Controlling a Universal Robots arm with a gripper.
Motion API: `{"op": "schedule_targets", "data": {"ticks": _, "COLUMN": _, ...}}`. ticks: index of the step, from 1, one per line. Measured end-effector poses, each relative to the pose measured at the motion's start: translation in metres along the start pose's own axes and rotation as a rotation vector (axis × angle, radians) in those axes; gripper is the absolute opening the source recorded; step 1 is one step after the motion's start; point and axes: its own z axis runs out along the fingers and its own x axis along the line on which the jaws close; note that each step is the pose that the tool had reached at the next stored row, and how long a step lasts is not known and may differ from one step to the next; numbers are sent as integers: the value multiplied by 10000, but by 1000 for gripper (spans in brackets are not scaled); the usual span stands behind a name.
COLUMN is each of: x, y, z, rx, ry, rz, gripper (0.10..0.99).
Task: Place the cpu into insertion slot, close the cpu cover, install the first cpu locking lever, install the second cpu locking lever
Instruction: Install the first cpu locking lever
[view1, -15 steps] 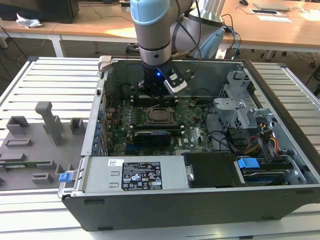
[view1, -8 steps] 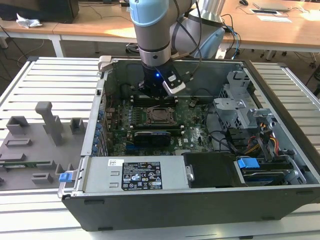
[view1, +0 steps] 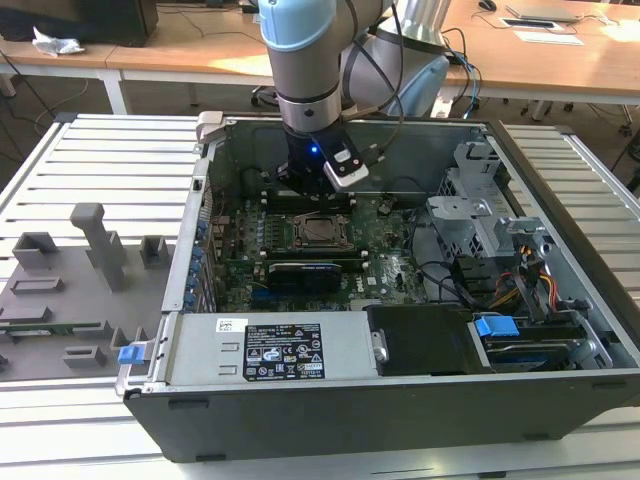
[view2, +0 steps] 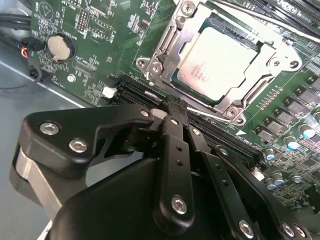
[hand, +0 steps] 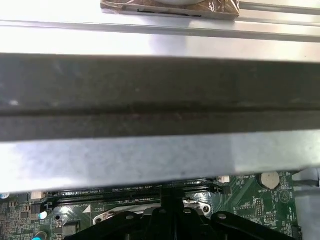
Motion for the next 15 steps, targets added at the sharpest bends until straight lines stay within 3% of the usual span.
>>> {"op": "schedule_targets", "data": {"ticks": 4, "x": 4, "y": 41, "z": 12, "rx": 26, "ry": -15, "rz": 101, "gripper": 106}}
{"op": "schedule_targets", "data": {"ticks": 15, "x": 13, "y": 78, "z": 50, "rx": 238, "ry": -103, "rz": 692, "gripper": 106}}
